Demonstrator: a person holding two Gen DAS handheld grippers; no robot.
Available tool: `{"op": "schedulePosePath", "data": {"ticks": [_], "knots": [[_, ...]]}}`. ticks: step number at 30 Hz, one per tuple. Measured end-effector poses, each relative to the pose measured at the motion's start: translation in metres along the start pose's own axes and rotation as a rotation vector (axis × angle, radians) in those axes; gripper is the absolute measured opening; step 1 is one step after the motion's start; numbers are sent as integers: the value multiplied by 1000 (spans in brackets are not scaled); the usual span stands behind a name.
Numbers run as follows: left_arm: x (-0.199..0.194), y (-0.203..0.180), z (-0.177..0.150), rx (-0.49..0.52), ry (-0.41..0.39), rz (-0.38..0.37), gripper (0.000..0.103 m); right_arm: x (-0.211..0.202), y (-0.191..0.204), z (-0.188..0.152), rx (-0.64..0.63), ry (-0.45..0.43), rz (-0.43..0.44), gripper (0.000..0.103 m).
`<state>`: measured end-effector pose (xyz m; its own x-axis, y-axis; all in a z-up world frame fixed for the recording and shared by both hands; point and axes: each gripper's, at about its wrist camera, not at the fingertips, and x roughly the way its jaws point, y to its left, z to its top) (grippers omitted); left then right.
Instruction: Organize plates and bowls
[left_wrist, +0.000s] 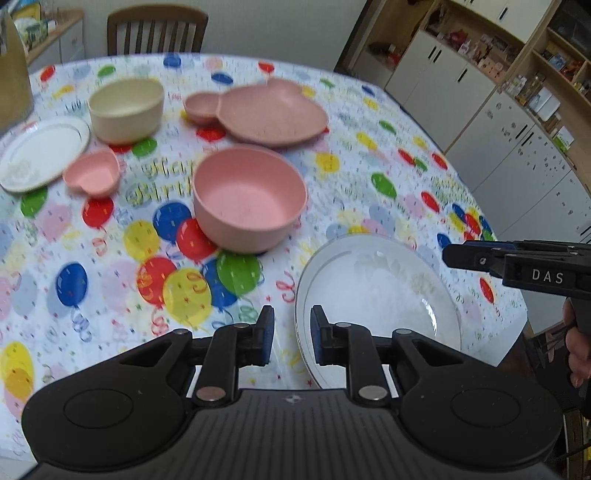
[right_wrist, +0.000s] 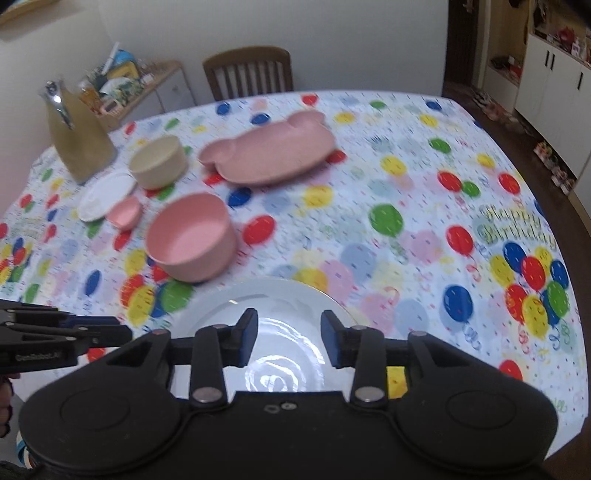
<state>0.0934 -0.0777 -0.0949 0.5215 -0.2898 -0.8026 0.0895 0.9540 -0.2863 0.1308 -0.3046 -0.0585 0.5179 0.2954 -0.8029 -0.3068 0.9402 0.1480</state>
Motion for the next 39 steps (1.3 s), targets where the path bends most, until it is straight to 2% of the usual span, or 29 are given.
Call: {"op": "schedulePosePath", "data": {"ticks": [3,11,13,15,19,22,24,28,30,32,39], "knots": [[-18,2,4,8,-70,10,28,-9,20,6,-16,-45,34,44],[-57,22,8,0,-184,47,30,-23,73,18,-73,-129,94,58],[-66,30,8,-5,-213,62,38,-25,87,20,-86,-147,104,61],[-77,37,7,-10,-250,83,58,-26,100,23,-99,-162,117,63],[-97,55,5,-14,-299,108,58,-27,129,30,-131,-193,139,66],[-111,71,6,-31,-335,145,60,-27,149,36,-160,-216,153,73],[-121,83,6,-44,-362,171,70,-26,161,39,-177,-228,159,77],[-135,101,8,-61,-401,212,73,-22,186,49,-211,-244,179,83],[-139,110,11,-83,-420,234,81,-18,197,56,-229,-249,185,89],[-140,118,14,-98,-443,270,82,-14,207,64,-247,-258,192,100],[-132,153,35,-155,-438,346,83,19,232,96,-282,-238,227,101]]}}
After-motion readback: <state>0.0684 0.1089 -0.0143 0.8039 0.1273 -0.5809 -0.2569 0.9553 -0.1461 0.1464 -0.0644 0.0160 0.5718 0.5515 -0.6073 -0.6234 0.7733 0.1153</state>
